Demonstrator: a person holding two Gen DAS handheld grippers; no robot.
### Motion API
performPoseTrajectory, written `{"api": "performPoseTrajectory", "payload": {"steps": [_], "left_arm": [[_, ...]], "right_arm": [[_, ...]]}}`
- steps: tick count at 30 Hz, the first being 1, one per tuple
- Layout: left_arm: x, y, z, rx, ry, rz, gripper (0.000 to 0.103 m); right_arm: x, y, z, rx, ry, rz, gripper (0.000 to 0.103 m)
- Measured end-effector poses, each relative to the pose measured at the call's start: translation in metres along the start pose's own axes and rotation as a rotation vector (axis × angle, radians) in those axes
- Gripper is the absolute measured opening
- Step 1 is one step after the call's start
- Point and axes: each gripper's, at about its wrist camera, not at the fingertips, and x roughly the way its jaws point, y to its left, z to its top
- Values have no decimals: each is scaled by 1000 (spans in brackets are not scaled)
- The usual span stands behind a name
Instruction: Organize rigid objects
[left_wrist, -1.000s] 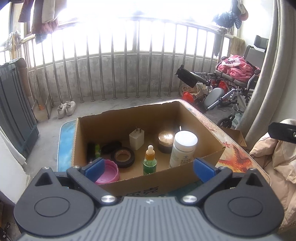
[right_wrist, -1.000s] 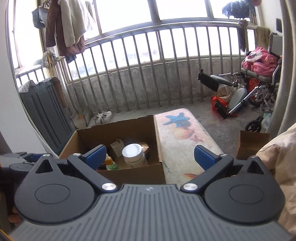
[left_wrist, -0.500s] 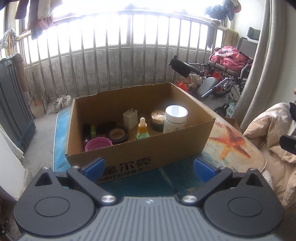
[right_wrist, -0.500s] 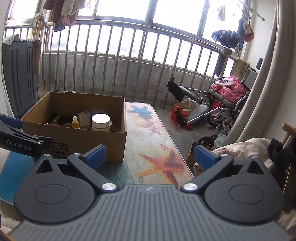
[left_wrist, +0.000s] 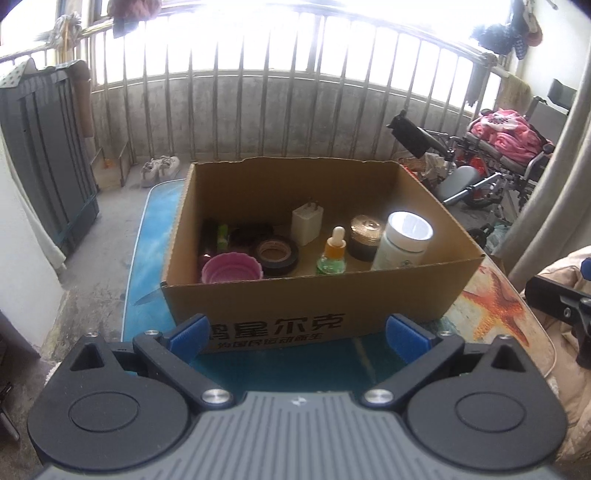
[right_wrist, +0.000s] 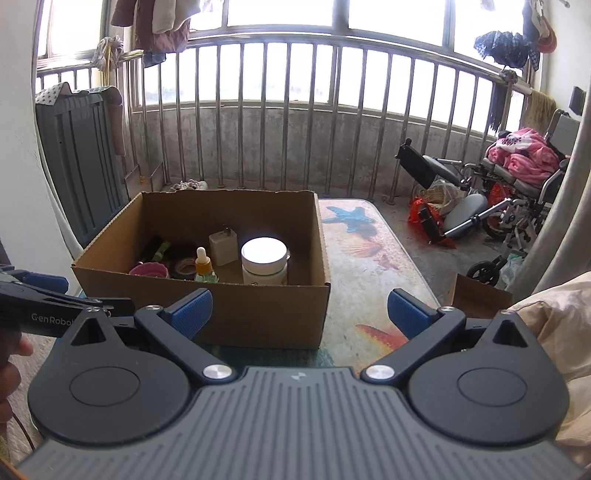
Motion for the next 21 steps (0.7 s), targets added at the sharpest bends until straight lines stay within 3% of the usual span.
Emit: {"api": "performPoseTrajectory", "payload": {"steps": [8, 21], "left_arm": [[10, -1, 12, 2, 22, 158, 102], [21, 0, 26, -10, 56, 190, 102]], "right_arm": [[56, 20, 13, 9, 89, 76, 102], [83, 31, 20, -15, 124, 61, 102]]}}
